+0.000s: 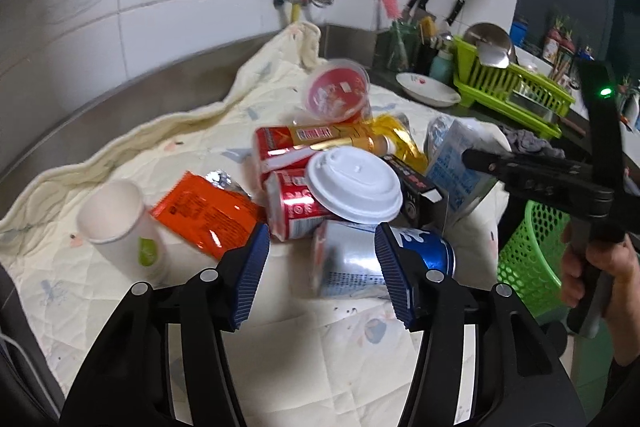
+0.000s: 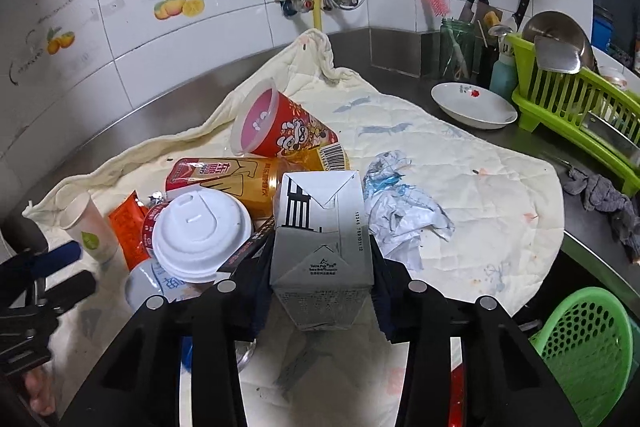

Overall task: Collect trash
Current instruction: 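Lift the milk carton with the right gripper and carry it over the green basket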

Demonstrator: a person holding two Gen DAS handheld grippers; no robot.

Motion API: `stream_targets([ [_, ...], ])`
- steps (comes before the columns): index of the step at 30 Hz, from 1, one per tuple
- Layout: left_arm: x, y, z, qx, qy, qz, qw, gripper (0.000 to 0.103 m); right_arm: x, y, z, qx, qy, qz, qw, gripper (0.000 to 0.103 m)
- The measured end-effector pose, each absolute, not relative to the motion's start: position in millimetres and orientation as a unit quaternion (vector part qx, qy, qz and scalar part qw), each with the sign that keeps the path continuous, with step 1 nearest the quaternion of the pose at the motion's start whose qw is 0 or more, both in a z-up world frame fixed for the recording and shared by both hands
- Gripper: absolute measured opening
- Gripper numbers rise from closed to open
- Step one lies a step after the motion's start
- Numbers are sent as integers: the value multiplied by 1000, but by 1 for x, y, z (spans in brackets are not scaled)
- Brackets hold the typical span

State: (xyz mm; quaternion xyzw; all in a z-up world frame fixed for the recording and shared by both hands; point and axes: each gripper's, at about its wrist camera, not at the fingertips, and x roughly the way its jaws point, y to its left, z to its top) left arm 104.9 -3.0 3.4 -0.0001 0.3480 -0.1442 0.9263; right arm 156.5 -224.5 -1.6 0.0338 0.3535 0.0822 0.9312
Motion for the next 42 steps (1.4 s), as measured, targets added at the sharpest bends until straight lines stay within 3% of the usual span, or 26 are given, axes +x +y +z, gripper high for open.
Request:
stream_targets([
  [10,103,-31,-9,59,348,-207,912,53,128,-244,6,45,347,85,933,41],
  [20,125,-71,-6,29,367,-243,897,52,99,-259,12,41,339,75,937,41],
  [28,152,-105,-17,31,399,-243,884,40,72,-285,19,47,329,59,941,41],
  [39,174,-119,-34,35,437,-210,874,39,54,-323,18,65,323,30,944,41],
  [42,176,-120,-41,32,443,-211,870,30,52,-329,16,68,322,25,944,41],
])
